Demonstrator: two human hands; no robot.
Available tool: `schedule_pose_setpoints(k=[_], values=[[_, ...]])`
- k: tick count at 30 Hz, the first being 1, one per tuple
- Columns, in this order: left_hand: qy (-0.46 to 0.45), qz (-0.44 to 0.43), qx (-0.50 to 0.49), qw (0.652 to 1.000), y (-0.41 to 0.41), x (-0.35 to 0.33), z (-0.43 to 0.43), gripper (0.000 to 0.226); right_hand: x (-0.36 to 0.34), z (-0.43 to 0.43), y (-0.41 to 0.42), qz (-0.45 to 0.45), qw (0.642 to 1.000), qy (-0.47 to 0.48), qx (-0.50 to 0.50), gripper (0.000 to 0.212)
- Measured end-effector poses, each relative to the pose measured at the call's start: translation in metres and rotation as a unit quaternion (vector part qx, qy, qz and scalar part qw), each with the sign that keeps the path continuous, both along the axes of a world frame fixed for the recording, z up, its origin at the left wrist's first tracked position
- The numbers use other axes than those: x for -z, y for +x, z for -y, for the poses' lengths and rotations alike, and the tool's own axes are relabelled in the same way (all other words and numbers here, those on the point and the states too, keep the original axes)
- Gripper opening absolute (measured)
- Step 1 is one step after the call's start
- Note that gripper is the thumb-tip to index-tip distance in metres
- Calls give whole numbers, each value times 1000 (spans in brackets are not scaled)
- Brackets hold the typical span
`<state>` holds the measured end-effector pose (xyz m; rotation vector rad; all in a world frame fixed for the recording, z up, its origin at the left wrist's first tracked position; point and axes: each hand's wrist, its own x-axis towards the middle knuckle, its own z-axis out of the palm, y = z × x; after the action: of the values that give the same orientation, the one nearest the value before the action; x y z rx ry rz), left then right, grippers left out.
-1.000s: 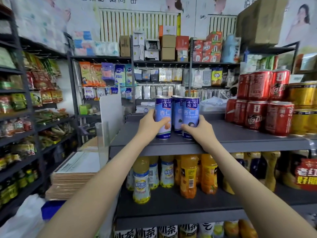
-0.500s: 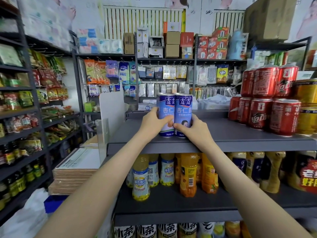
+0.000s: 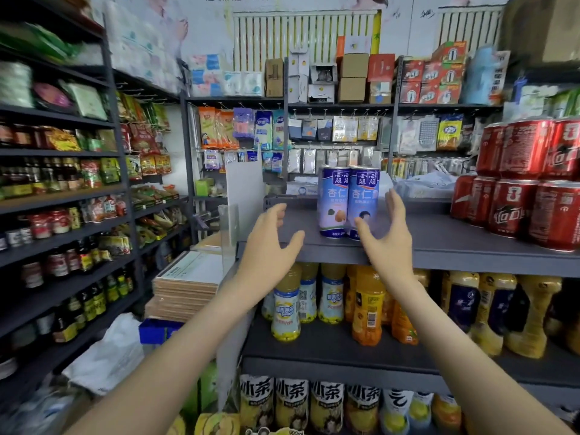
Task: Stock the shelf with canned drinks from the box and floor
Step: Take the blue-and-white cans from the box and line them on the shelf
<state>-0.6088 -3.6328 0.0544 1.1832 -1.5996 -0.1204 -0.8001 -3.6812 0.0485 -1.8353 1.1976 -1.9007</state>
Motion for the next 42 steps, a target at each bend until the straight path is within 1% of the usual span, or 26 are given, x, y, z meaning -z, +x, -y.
schedule_pose_setpoints(k=[2,3,4,6,8,11,12,14,15,18,20,23,26,28,30,33,35,37,38,39,40,41,42], values=[[-21,10,-16,1000,25,26,-33,48,22,-30,25,-13,996,-81,-47,65],[-29,18,-29,999,39,42,-49,43,36,-46,41,-43,990,-107,-81,61],[-27,25,-44,998,52,59,-66,39,52,-60,59,-81,983,-112,-119,58],[7,34,-71,997,80,96,-103,32,88,-88,96,-167,965,-63,-192,58],[38,35,-83,995,109,130,-140,26,124,-114,132,-243,939,-9,-244,59],[109,29,-94,989,157,173,-190,24,174,-147,185,-289,911,23,-294,56],[137,35,-109,984,175,188,-205,29,189,-158,203,-295,904,34,-308,55],[195,61,-148,968,215,220,-231,40,217,-180,239,-312,886,56,-338,55],[229,74,-166,956,237,236,-244,42,231,-191,258,-324,876,56,-352,56],[336,104,-199,915,309,292,-285,41,285,-224,318,-366,839,66,-397,52],[396,117,-198,889,358,331,-305,43,326,-244,359,-391,814,94,-420,50],[492,145,-172,841,423,389,-322,47,392,-270,417,-436,769,196,-424,50],[541,193,-134,808,471,441,-322,55,466,-284,460,-497,718,289,-392,53],[553,224,-99,796,489,472,-320,59,512,-289,474,-546,681,320,-367,55],[537,240,-77,805,494,499,-318,62,555,-287,477,-587,645,340,-352,54],[503,256,-67,823,490,531,-321,62,614,-274,477,-649,602,313,-344,54],[478,265,-71,835,488,549,-329,61,647,-266,480,-688,565,303,-340,56],[462,269,-89,840,489,565,-341,62,675,-253,484,-754,490,292,-326,60],[457,267,-99,843,489,572,-348,62,689,-246,485,-776,481,265,-311,62],[453,266,-108,844,490,579,-355,62,704,-238,486,-790,480,235,-299,64],[453,263,-112,845,489,585,-363,61,719,-232,486,-815,451,219,-291,62],[456,260,-112,844,489,590,-370,60,735,-228,482,-831,450,173,-277,50],[460,259,-110,842,488,595,-376,58,751,-223,477,-841,450,137,-268,31]])
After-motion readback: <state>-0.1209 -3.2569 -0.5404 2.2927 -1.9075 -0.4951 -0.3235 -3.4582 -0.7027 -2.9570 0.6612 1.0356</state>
